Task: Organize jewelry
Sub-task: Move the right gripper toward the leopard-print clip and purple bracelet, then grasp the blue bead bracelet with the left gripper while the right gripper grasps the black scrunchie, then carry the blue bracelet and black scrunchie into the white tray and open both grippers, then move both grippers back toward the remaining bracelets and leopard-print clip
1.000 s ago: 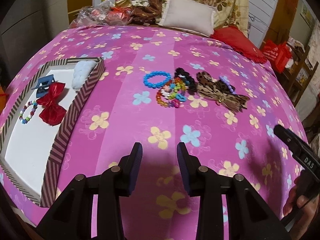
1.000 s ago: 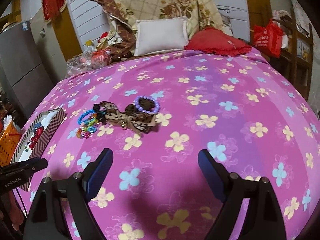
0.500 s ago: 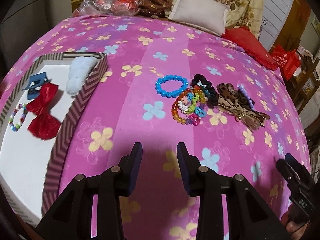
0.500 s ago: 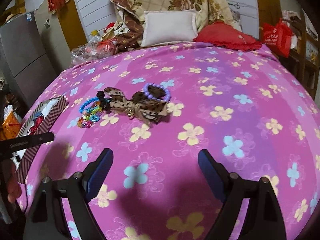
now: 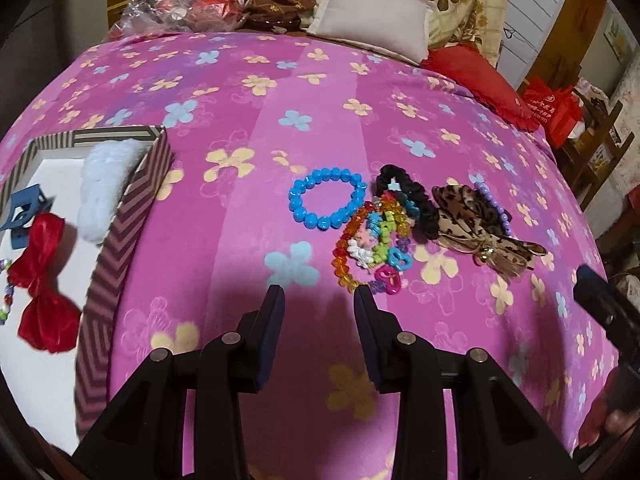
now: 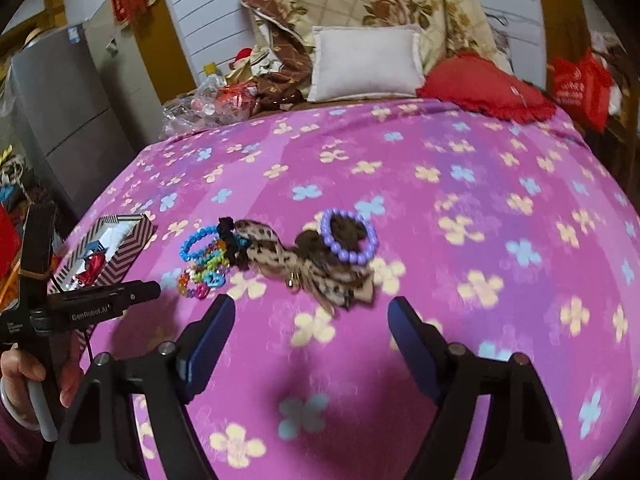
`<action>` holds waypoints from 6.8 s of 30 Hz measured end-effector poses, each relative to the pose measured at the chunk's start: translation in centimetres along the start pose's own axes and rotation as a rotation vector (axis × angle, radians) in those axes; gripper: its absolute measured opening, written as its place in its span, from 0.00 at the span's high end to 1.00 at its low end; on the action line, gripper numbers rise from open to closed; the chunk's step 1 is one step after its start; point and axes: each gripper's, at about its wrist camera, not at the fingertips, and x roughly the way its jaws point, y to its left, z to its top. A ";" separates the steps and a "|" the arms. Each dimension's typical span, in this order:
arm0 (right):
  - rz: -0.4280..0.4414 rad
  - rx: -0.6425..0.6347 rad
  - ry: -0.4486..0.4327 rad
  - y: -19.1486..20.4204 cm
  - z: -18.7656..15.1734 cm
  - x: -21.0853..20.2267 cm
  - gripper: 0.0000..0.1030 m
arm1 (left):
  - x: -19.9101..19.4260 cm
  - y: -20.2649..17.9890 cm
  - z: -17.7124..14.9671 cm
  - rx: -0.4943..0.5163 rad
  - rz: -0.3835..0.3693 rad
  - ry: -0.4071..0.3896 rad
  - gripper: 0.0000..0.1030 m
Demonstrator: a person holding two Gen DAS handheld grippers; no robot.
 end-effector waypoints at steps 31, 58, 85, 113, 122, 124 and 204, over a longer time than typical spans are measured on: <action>0.082 -0.247 0.085 5.1 4.2 9.2 0.41 | 3.8 3.5 5.4 -0.161 -0.019 0.040 0.74; 0.146 -0.372 0.239 9.4 6.2 14.5 0.88 | 5.4 1.4 6.6 0.063 0.061 0.003 0.99; 0.347 -0.184 0.085 12.5 4.4 1.4 0.89 | -10.7 5.5 2.7 -0.058 -0.013 -0.088 0.99; 0.505 -0.289 0.232 31.4 0.1 5.9 0.89 | -12.6 21.0 -3.8 -0.255 0.095 -0.057 0.99; 0.464 -0.342 0.332 34.4 -2.5 10.0 0.89 | -10.4 25.3 -5.6 -0.320 0.160 0.006 0.99; 0.459 -0.357 0.354 35.1 -3.3 10.8 0.89 | -10.1 25.6 -5.7 -0.328 0.161 0.014 0.99; -0.011 0.007 0.088 3.4 -3.5 -0.2 0.17 | -6.5 0.9 -5.3 -0.030 0.133 -0.045 0.71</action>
